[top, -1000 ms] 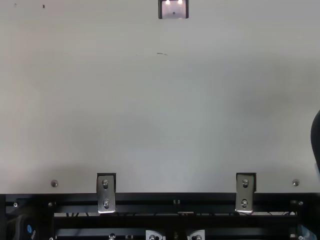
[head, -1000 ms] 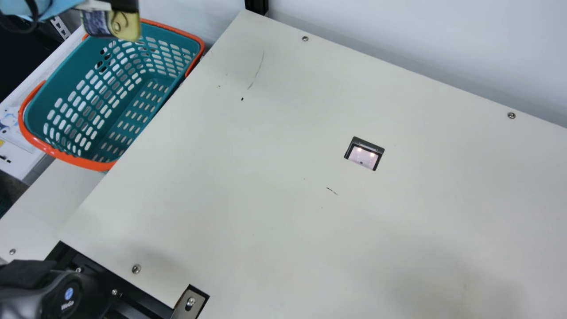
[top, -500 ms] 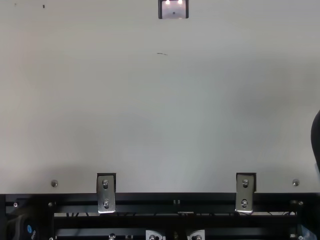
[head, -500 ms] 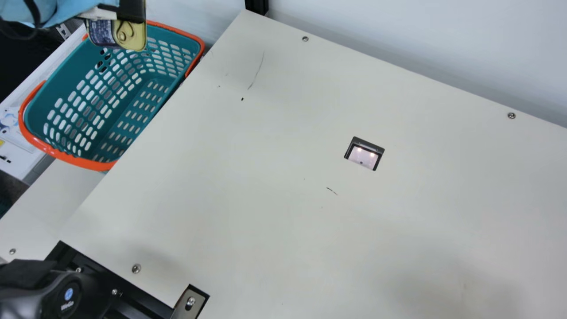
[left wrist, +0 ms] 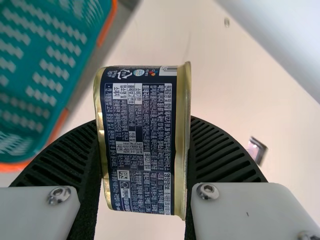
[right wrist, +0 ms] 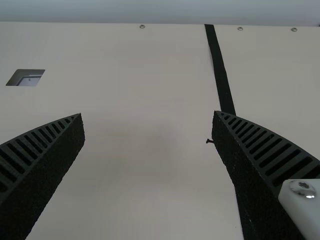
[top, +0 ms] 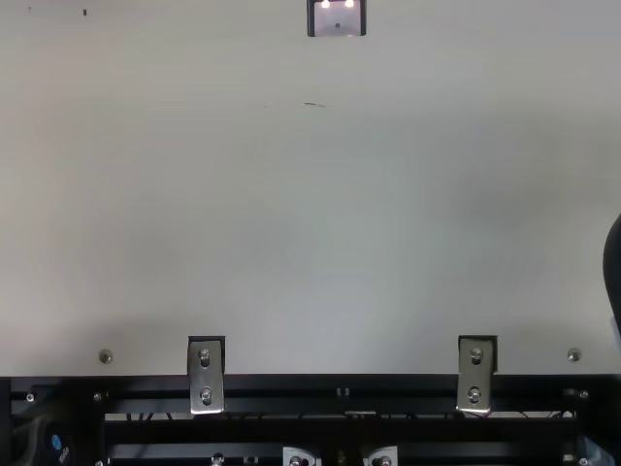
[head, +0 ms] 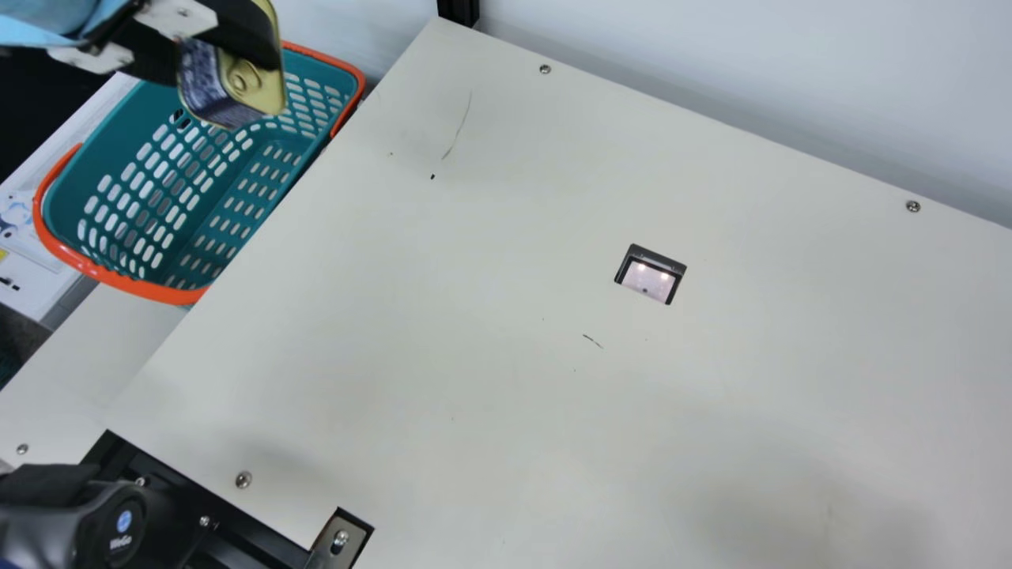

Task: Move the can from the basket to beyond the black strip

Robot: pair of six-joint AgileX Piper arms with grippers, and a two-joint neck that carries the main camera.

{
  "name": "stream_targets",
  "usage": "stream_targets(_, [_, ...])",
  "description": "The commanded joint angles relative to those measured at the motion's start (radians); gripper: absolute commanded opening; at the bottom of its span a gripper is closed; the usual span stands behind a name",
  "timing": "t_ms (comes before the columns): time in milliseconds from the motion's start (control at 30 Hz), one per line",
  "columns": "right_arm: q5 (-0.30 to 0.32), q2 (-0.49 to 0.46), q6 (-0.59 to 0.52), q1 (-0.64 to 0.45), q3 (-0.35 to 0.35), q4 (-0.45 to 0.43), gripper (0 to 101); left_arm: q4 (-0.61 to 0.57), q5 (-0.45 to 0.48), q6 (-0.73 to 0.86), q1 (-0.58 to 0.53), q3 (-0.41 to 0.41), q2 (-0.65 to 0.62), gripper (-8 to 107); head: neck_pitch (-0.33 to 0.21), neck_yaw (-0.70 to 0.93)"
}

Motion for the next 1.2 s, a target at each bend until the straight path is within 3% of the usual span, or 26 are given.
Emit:
stream_targets(0, [0.0,0.0,0.0,0.0,0.0,0.0,101,-0.037,0.002,-0.022,-0.01,0.068,0.009,10,-0.024,0.013])
stream_targets(267, [0.0,0.0,0.0,0.0,0.0,0.0,101,-0.138,0.002,-0.074,-0.054,0.189,0.04,10,-0.024,0.013])
stream_targets(667, [0.0,0.0,0.0,0.0,0.0,0.0,101,-0.294,0.002,-0.102,-0.028,0.285,0.115,10,-0.024,0.013])
stream_targets(933, [0.0,0.0,0.0,0.0,0.0,0.0,101,-0.449,0.002,-0.1,-0.015,0.318,0.145,10,-0.024,0.013])
stream_targets(1167, [0.0,0.0,0.0,0.0,0.0,0.0,101,-0.518,0.002,-0.149,-0.045,0.311,0.12,10,-0.024,0.013])
